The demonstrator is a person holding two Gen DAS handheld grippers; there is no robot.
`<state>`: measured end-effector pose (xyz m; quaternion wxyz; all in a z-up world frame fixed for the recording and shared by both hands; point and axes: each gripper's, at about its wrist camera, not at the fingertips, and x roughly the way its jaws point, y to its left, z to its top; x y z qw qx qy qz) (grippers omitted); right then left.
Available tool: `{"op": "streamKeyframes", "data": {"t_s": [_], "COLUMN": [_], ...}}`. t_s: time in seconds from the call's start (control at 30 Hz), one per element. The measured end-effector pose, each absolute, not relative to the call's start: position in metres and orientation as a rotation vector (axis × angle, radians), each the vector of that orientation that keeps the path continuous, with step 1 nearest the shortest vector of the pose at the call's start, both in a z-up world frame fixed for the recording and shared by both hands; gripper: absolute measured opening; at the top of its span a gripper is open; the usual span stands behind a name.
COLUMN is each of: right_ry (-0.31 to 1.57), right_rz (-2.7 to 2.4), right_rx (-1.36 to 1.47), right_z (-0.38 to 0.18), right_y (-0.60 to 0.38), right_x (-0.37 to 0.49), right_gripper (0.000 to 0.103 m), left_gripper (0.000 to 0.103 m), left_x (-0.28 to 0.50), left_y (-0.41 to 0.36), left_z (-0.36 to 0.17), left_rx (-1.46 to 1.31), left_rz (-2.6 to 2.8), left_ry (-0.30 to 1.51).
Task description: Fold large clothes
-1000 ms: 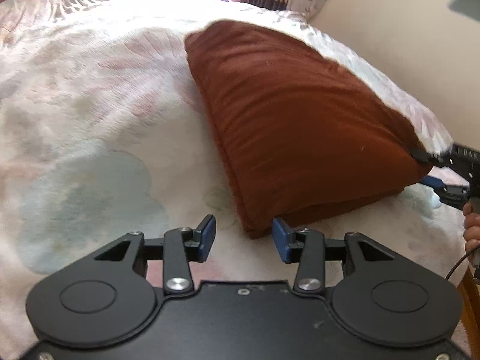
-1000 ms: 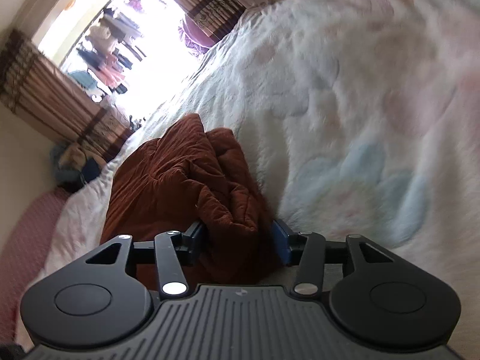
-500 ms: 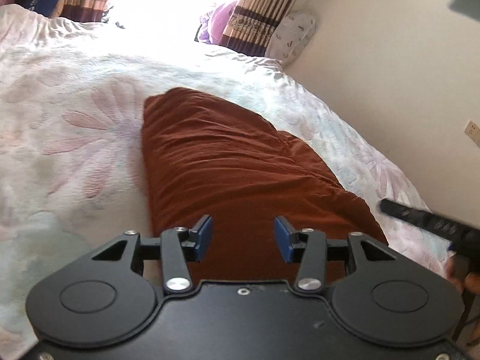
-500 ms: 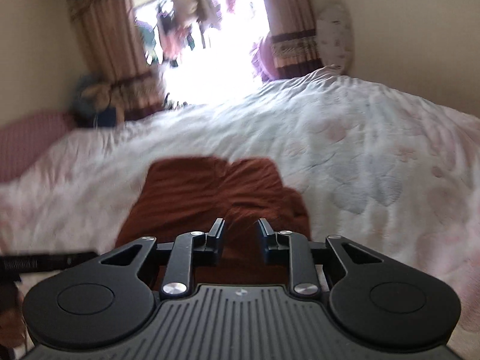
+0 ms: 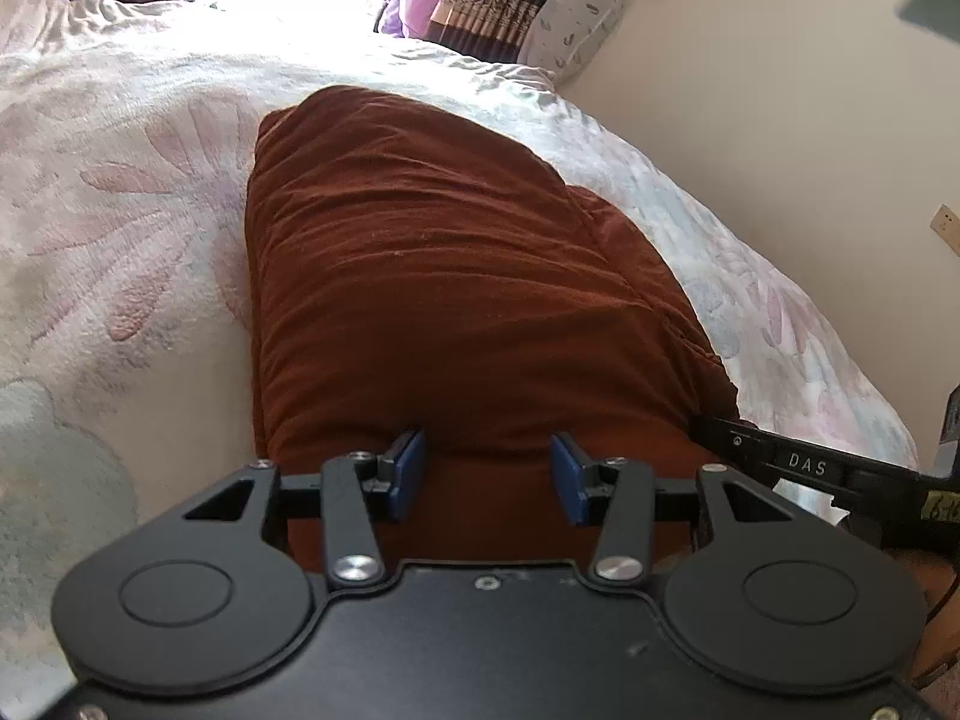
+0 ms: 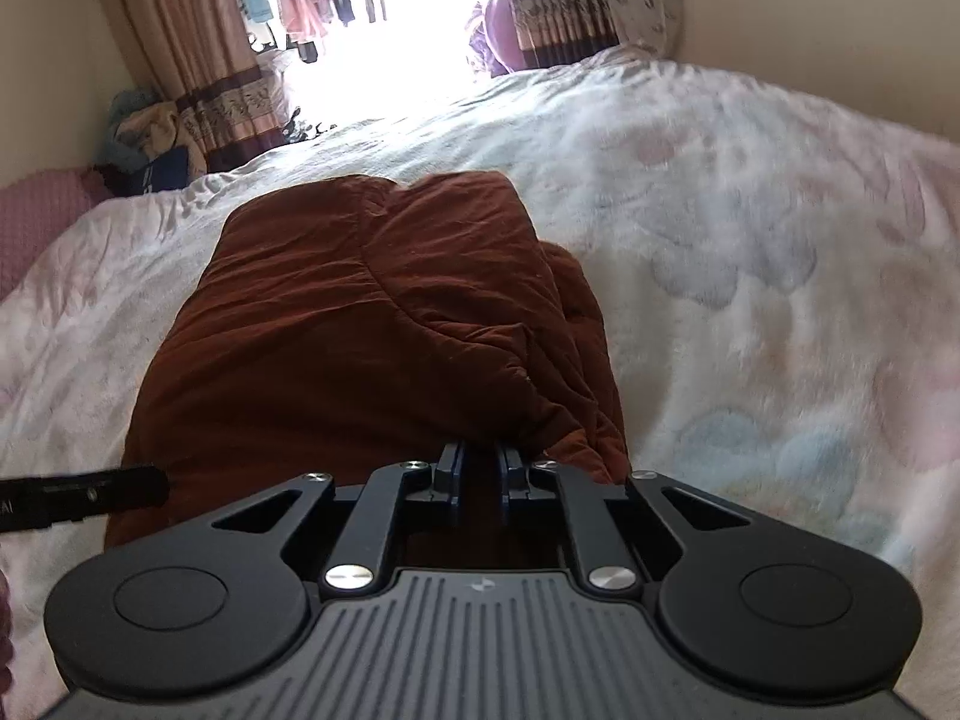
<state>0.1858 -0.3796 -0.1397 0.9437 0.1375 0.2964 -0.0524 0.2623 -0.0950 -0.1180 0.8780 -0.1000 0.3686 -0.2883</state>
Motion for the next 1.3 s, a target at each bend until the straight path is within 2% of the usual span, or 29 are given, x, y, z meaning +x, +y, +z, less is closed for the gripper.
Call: {"op": "streamKeyframes", "data": {"t_s": [0.27,0.43,0.5,0.53,0.57,0.63,0.8,1.0,1.07,1.13,1.3], "right_ry": [0.633,0.627,0.583,0.561,0.537,0.499,0.544,0.653,0.677,0.680,0.733], "right_rz": [-0.108,-0.079,-0.050,-0.038,-0.023,-0.019,0.053,0.127,0.160,0.186,0.288], "right_rx": [0.265,0.267,0.287,0.298,0.309,0.318,0.339,0.490,0.549,0.595,0.763], "right_z": [-0.137,-0.119,-0.105,-0.099,-0.091,-0.081,-0.079,-0.111,-0.126,-0.139,-0.174], "right_y": [-0.380,-0.385,-0.392,-0.396,-0.402,-0.414,-0.439,-0.468,-0.478,-0.487,-0.507], "right_x": [0.192,0.191,0.185,0.184,0.182,0.183,0.207,0.243,0.249,0.252,0.266], "right_gripper": [0.013,0.016,0.025,0.035,0.051,0.071,0.074,0.076,0.081,0.091,0.094], "left_gripper": [0.047,0.049,0.053,0.054,0.054,0.055,0.057,0.059,0.059,0.060,0.069], "left_x": [0.270,0.269,0.269,0.271,0.273,0.277,0.285,0.304,0.311,0.320,0.341], "left_y": [-0.096,-0.084,-0.070,-0.062,-0.053,-0.035,-0.004,0.008,0.009,0.009,0.009], "left_z": [-0.117,-0.097,-0.088,-0.086,-0.085,-0.087,-0.108,-0.139,-0.151,-0.162,-0.183], "left_rx": [-0.220,-0.233,-0.230,-0.241,-0.257,-0.293,-0.402,-0.572,-0.622,-0.666,-0.797], "left_rz": [-0.600,-0.594,-0.564,-0.558,-0.550,-0.539,-0.536,-0.562,-0.565,-0.571,-0.632], "left_ry": [0.786,0.782,0.766,0.763,0.765,0.773,0.801,0.860,0.879,0.906,0.925]}}
